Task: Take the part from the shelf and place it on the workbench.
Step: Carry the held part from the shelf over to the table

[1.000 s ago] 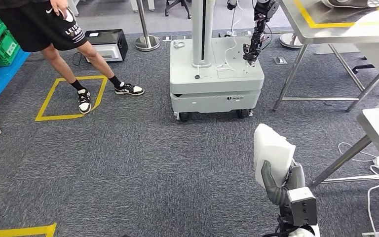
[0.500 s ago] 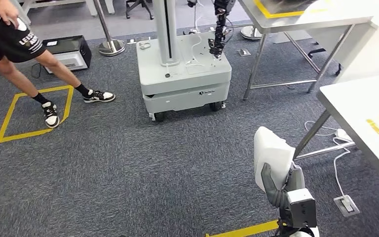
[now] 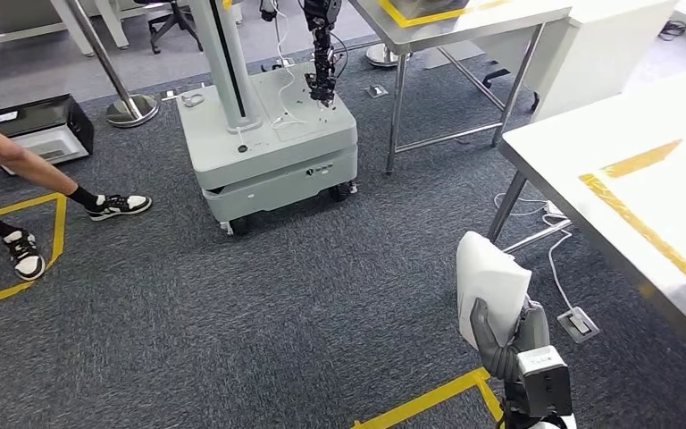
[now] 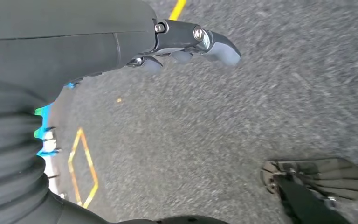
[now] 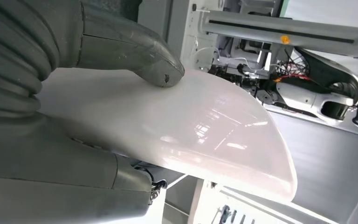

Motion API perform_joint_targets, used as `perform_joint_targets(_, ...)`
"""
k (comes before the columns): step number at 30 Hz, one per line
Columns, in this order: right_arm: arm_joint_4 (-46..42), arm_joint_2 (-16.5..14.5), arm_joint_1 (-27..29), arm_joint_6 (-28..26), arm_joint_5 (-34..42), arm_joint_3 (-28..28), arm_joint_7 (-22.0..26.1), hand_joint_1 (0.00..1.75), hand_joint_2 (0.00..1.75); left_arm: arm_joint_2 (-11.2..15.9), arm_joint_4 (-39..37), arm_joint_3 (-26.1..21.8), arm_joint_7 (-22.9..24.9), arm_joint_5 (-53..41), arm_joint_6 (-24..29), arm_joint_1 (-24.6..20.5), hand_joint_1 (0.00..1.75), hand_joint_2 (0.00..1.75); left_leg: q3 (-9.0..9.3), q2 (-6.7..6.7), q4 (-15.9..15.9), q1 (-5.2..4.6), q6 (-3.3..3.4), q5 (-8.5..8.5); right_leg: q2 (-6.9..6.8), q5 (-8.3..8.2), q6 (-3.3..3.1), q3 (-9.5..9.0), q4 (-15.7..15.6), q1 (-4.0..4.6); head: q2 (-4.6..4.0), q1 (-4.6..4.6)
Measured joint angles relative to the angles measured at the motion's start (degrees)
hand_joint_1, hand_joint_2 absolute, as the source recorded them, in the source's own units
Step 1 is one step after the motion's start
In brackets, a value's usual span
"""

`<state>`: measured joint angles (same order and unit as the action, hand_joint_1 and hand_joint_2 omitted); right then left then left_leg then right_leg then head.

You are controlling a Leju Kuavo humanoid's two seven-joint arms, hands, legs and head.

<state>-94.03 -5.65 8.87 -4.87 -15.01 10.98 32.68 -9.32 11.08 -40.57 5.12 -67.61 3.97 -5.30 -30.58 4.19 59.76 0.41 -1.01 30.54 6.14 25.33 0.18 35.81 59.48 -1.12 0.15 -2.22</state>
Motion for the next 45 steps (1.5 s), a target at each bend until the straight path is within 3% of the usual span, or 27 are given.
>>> perform_joint_targets(1,0.2,0.0,-0.2,0.0,0.0,0.1,0.0,1.75,1.75,0.0,0.0,-0.1,-0.1,0.1,0.0,0.0,0.00,1.75,0.12,0.14,-0.5,-0.15,0.20,0.09,0.59,-0.27,0.45,0.15,-0.2,-0.06,0.00,0.02)
perform_joint_targets(3,0.3,0.1,-0.4,0.0,0.0,0.3,0.0,1.75,1.75,0.0,0.0,-0.1,-0.2,-0.1,-0.2,0.1,0.00,1.75,0.21,-1.18,-0.9,-0.26,1.02,-0.56,1.15,-0.74,1.27,0.59,-0.5,-0.21,0.00,0.03)
perform_joint_targets(5,0.3,0.2,-0.3,0.0,-0.1,0.3,-0.1,1.75,1.75,-0.1,0.0,-0.1,0.0,-0.8,-0.6,0.0,0.00,1.75,0.21,-2.64,-1.5,-0.20,2.03,-1.31,-1.57,0.77,1.57,1.94,1.6,-0.05,0.00,0.21)
perform_joint_targets(7,0.3,0.3,-0.1,-0.2,-0.2,0.3,-0.4,1.75,1.75,0.0,0.0,-0.1,0.5,-1.5,-0.9,0.1,0.00,1.75,-0.15,-4.27,-1.6,-0.37,2.61,-1.64,-4.93,4.78,1.62,4.84,8.3,0.12,0.00,0.41)
perform_joint_targets(9,0.2,0.3,0.3,-0.5,-0.3,0.3,-0.7,1.75,1.75,0.0,0.0,-0.1,0.8,-1.9,-1.2,0.1,0.00,1.75,-0.56,-6.02,-1.4,-0.59,2.73,-1.68,-5.60,7.65,1.84,7.42,15.0,0.13,0.00,0.43)
perform_joint_targets(10,0.1,0.3,0.7,-0.6,-0.3,0.3,-0.8,1.75,1.75,0.0,0.0,-0.1,0.9,-2.1,-1.3,0.1,0.00,1.75,-0.70,-6.89,-1.3,-0.65,2.74,-1.66,-5.70,7.66,1.88,7.35,15.7,0.14,0.00,0.43)
perform_joint_targets(12,-0.1,0.4,1.2,-0.8,-0.4,0.2,-1.0,1.75,1.75,0.0,0.0,0.1,1.1,-2.4,-1.4,0.0,0.00,1.75,-0.82,-8.55,-1.0,-0.70,2.64,-1.52,-6.62,5.14,1.78,3.52,10.1,0.19,0.00,0.43)
perform_joint_targets(14,-0.5,0.4,1.4,-1.0,-0.4,0.1,-1.0,1.75,1.75,0.1,0.0,0.2,1.4,-2.6,-1.3,-0.1,0.00,1.75,-0.82,-9.90,-0.6,-0.92,2.24,-1.17,-8.91,2.97,1.22,-1.08,2.5,0.46,0.00,0.40)
perform_joint_targets(16,-0.8,0.4,1.5,-1.1,-0.4,0.1,-1.0,1.75,1.75,0.1,0.0,0.3,1.6,-2.6,-1.1,-0.2,0.00,1.75,-0.67,-10.96,-0.5,-1.13,1.67,-0.94,-9.72,2.53,0.53,-2.51,-0.2,0.73,0.00,0.36)
perform_joint_targets(18,-1.0,0.5,1.8,-1.2,-0.5,0.1,-1.1,1.75,1.75,0.1,0.0,0.3,1.5,-2.6,-1.1,-0.4,0.00,1.75,-0.44,-11.64,-0.6,-1.07,1.05,-0.88,-8.44,2.09,-0.14,-2.41,-0.4,0.66,0.00,0.37)
perform_joint_targets(20,-1.1,0.4,2.0,-1.3,-0.5,0.1,-1.2,1.75,1.75,0.1,0.1,0.3,1.3,-2.5,-0.9,-0.5,0.00,1.75,-0.95,-9.11,0.9,-0.81,0.30,0.43,-7.35,1.57,-0.84,-2.39,-0.9,0.32,0.00,0.25)
perform_joint_targets(22,-1.3,0.3,2.0,-1.4,-0.6,0.1,-1.3,1.75,1.75,0.1,0.0,0.4,1.3,-2.5,-0.7,-0.4,0.00,1.75,-3.28,-5.40,6.6,-0.46,-0.29,3.96,-6.26,1.21,-1.26,-2.25,-1.1,0.07,0.00,0.04)
perform_joint_targets(24,-1.3,0.3,2.0,-1.4,-0.5,0.1,-1.7,1.75,1.75,0.1,0.0,0.4,1.2,-2.4,-0.7,0.0,0.00,1.75,-6.25,-4.38,13.6,-0.21,-0.58,6.92,-4.82,1.05,-1.34,-1.99,-1.0,0.06,0.00,-0.02)
perform_joint_targets(25,-1.3,0.3,2.1,-1.5,-0.5,0.1,-1.9,1.75,1.75,0.1,0.0,0.4,1.1,-2.4,-0.6,0.1,0.00,1.75,-6.84,-4.33,15.0,-0.09,-0.67,6.94,-4.01,0.98,-1.29,-1.90,-0.9,0.03,0.00,-0.02)
perform_joint_targets(26,-1.3,0.3,2.1,-1.4,-0.5,0.1,-2.0,1.75,1.75,0.1,0.0,0.4,1.0,-2.3,-0.6,0.3,0.00,1.75,-6.34,-4.22,14.1,0.03,-0.73,5.77,-3.19,0.92,-1.19,-1.86,-0.8,-0.04,0.00,-0.02)
perform_joint_targets(27,-1.3,0.3,2.0,-1.4,-0.4,0.1,-2.1,1.75,1.75,0.1,0.0,0.4,0.9,-2.3,-0.5,0.3,0.00,1.75,-4.82,-3.80,11.0,0.22,-0.78,3.75,-2.37,0.89,-1.02,-1.83,-0.7,-0.16,0.00,-0.02)
perform_joint_targets(29,-1.3,0.3,1.8,-1.3,-0.4,0.1,-2.2,1.75,1.75,0.0,0.0,0.4,0.9,-2.4,-0.3,0.3,0.00,1.75,-1.21,-0.85,3.2,0.64,-0.97,0.66,-0.91,0.83,-0.40,-1.59,-0.4,-0.39,0.00,-0.03)
perform_joint_targets(31,-1.4,0.2,1.6,-1.3,-0.4,0.1,-2.3,1.75,1.75,-0.1,0.0,0.5,1.2,-2.7,-0.3,0.2,0.00,1.75,0.34,1.29,-0.2,0.68,-0.76,-0.01,0.48,0.44,0.64,-1.04,-0.3,-0.49,0.00,-0.04)
perform_joint_targets(33,-1.6,0.2,1.6,-1.3,-0.4,-0.1,-2.3,1.75,1.75,-0.2,0.0,0.8,1.7,-3.2,-0.5,0.0,0.00,1.75,0.33,0.27,-0.4,0.49,0.08,-0.35,1.78,-0.29,1.72,-0.54,-0.8,-0.64,0.00,-0.03)
perform_joint_targets(34,-1.7,0.1,1.7,-1.4,-0.4,-0.2,-2.3,1.75,1.75,-0.3,0.0,0.9,1.9,-3.5,-0.7,-0.1,0.00,1.75,0.29,-0.47,-0.5,0.48,0.59,-0.67,1.27,-0.35,2.03,-0.29,-0.8,-0.68,0.00,-0.02)
perform_joint_targets(36,-2.1,0.1,1.8,-1.4,-0.5,-0.7,-2.3,1.75,1.75,-0.4,0.1,1.3,2.1,-3.9,-1.0,-0.4,0.00,1.75,0.04,-2.19,-1.0,0.48,1.61,-1.23,-2.08,1.71,2.26,1.39,2.3,-0.42,0.00,0.22)
perform_joint_targets(37,-2.3,0.0,1.8,-1.4,-0.5,-0.8,-2.3,1.75,1.75,-0.4,0.1,1.5,2.2,-4.0,-1.1,-0.5,0.00,1.75,-0.14,-3.13,-1.0,0.30,1.93,-1.35,-4.06,3.75,2.26,2.95,5.8,-0.24,0.00,0.34)
perform_joint_targets(38,-2.4,0.0,1.7,-1.2,-0.5,-0.9,-2.3,1.75,1.75,-0.4,0.1,1.6,2.4,-3.9,-1.1,-0.6,0.00,1.75,-0.35,-4.11,-1.0,0.08,2.15,-1.40,-5.14,5.91,2.29,4.80,10.0,-0.10,0.00,0.45)
perform_joint_targets(40,-2.6,-0.1,1.8,-0.9,-0.6,-1.0,-2.3,1.75,1.75,-0.4,0.1,1.7,2.7,-3.6,-0.9,-0.6,0.00,1.75,-0.70,-6.10,-0.9,-0.28,2.31,-1.42,-5.60,8.06,2.25,7.00,15.8,0.01,0.00,0.46)
perform_joint_targets(41,-2.6,-0.2,1.9,-0.7,-0.6,-1.1,-2.3,1.75,1.75,-0.4,0.1,1.7,2.7,-3.4,-0.7,-0.6,0.00,1.75,-0.80,-7.02,-0.8,-0.41,2.34,-1.43,-5.76,7.56,2.13,6.38,15.4,0.07,0.00,0.46)
perform_joint_targets(42,-2.6,-0.2,1.9,-0.6,-0.6,-1.1,-2.3,1.75,1.75,-0.4,0.1,1.7,2.7,-3.1,-0.5,-0.7,0.00,1.75,-0.82,-7.87,-0.7,-0.51,2.35,-1.41,-6.15,6.19,1.92,4.47,12.7,0.18,0.00,0.46)
perform_joint_targets(45,-2.5,-0.4,1.2,-0.1,-0.9,-1.1,-2.2,1.75,1.75,-0.4,0.1,1.7,2.6,-2.4,-0.2,-0.9,0.00,1.75,-0.75,-9.90,-0.6,-0.84,2.09,-1.28,-9.17,2.66,0.68,-2.54,1.2,0.90,0.00,0.39)
